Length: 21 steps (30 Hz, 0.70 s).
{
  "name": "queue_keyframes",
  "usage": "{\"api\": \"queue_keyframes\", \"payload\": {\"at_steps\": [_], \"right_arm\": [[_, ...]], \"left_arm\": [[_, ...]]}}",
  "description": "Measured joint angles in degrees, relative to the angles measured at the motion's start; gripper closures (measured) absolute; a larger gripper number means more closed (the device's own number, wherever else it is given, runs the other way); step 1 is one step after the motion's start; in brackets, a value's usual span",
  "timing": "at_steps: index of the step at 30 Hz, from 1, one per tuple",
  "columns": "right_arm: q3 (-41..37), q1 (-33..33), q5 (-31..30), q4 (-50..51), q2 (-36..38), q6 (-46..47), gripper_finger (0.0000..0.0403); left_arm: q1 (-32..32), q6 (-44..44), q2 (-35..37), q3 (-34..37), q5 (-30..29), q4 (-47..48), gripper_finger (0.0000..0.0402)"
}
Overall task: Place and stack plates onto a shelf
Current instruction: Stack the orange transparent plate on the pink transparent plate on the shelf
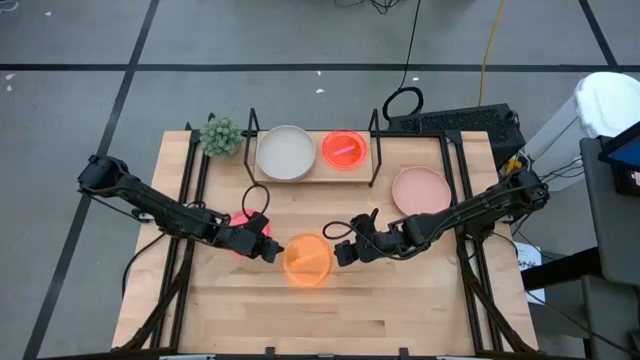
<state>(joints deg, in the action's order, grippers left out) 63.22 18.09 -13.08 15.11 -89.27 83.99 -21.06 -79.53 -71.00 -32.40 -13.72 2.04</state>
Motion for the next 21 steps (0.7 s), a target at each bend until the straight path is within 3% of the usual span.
{"api": "queue_keyframes", "payload": {"at_steps": [11, 21], "right_arm": [[0.00, -0.09, -0.11, -0.43, -1.15, -2.66, 0.0266], [0.00, -0.09, 1.18, -7.09, -5.13, -2.59, 0.0266]], "left_arm": [[0.20, 0.11, -0.01, 0.00, -0.26, 0.08, 0.0401], [0.15, 0.13, -0.01, 0.00, -0.26, 0.90, 0.0401]]}}
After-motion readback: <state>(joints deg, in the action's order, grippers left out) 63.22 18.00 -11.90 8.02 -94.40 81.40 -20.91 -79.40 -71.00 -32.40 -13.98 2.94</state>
